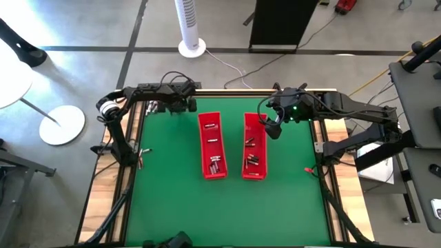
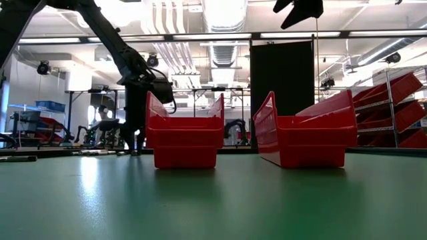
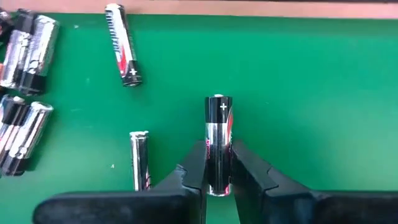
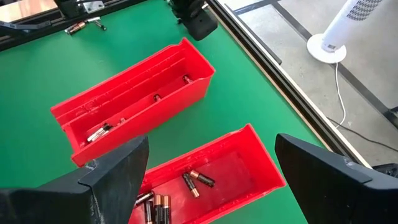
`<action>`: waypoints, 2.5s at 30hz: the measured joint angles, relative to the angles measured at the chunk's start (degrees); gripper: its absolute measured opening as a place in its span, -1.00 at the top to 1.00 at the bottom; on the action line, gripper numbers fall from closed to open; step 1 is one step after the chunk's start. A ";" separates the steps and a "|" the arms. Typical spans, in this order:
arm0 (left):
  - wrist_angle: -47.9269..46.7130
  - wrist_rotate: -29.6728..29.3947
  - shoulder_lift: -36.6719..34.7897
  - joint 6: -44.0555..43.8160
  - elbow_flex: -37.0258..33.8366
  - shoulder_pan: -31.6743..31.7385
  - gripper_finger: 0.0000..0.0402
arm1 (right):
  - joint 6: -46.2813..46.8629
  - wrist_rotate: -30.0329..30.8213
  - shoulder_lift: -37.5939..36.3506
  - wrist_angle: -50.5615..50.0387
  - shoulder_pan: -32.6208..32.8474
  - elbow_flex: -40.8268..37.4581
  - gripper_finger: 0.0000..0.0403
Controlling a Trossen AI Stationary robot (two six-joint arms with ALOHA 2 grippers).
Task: Sort batteries
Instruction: Put the silver battery into the left red bin
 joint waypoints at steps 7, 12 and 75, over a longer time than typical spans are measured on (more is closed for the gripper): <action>-0.87 5.35 -3.51 6.24 1.15 -1.50 0.84 | -0.09 0.00 0.00 -0.01 0.00 0.00 -0.71; -0.55 3.78 -10.38 11.16 3.72 -3.29 0.85 | -0.65 0.00 0.00 0.00 0.00 0.00 -0.71; -7.40 10.57 -6.39 57.05 10.88 -31.65 0.83 | 3.81 0.02 0.00 1.76 0.63 -0.20 -0.71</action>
